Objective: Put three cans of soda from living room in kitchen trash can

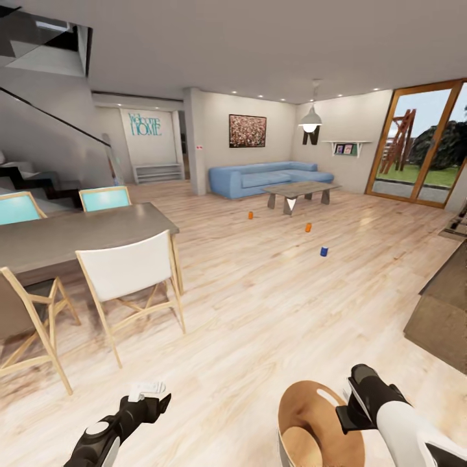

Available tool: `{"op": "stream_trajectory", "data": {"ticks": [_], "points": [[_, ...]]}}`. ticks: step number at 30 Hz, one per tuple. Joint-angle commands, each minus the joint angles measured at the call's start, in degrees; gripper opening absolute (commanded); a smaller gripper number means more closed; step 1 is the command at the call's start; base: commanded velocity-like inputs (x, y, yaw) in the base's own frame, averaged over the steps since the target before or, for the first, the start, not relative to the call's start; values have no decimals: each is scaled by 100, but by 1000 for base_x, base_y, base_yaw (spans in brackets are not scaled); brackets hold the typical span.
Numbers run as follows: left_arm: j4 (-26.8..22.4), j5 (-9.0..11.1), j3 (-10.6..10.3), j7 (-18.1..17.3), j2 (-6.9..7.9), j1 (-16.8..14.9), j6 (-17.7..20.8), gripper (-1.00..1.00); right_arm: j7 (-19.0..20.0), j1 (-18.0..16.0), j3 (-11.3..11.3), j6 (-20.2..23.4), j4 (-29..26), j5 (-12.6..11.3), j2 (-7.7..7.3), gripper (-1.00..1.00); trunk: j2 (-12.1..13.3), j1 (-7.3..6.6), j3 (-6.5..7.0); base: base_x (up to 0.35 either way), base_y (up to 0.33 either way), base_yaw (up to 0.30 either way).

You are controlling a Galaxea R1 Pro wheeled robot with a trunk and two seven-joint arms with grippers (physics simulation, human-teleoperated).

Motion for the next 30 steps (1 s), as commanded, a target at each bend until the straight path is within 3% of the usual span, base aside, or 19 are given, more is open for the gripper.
{"op": "stream_trajectory", "data": {"ticks": [1, 15, 30], "points": [[1, -2, 0, 0, 0, 0, -1, 100, -1, 0, -12, 1, 3, -83, -4, -100, 0, 0, 1, 89, -304, 0], [6, -9, 3, 2, 2, 0, -6, 100, 35, 19, -31, -278, -1, -91, -54, -100, 0, 0, 1, 121, -307, 0], [11, -5, 51, 0, 2, 0, -6, 100, 57, 26, -66, -519, -1, -136, -64, -100, 0, 0, 1, 249, -222, 0]]}}
